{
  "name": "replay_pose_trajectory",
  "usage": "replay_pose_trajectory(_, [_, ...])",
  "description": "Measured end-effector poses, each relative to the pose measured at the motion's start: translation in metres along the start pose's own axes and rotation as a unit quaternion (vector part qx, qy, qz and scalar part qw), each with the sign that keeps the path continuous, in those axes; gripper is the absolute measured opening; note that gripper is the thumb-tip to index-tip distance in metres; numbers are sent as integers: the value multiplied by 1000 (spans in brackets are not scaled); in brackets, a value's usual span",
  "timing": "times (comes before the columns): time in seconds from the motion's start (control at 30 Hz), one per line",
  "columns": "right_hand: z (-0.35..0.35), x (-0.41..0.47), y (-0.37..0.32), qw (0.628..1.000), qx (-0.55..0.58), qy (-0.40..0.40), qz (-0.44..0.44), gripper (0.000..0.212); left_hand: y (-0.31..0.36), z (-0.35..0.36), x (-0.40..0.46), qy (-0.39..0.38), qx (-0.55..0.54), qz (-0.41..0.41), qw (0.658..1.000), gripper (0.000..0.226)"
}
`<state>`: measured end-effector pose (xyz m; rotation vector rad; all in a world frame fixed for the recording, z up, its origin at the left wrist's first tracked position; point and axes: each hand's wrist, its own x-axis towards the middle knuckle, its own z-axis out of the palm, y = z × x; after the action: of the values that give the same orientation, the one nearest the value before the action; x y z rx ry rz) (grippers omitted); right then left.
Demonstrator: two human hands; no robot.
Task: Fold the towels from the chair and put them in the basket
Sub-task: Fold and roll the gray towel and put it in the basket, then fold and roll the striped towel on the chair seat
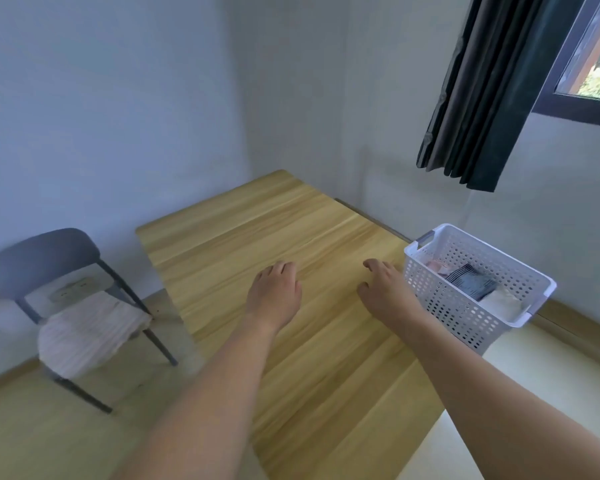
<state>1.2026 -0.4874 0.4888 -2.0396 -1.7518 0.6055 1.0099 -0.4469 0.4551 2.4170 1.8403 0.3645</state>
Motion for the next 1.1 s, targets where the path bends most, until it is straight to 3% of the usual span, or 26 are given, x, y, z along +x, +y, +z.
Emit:
replay_pose_trajectory(0.37, [82,-34,-158,1000,-4,9,3,54,-177,-58,-43,12,-12,18,1000,41])
replay_pose_trajectory(1.1, [294,3,-459,999,9,-35,-23,53,-531,-126,-68,21,-44,-20,999,35])
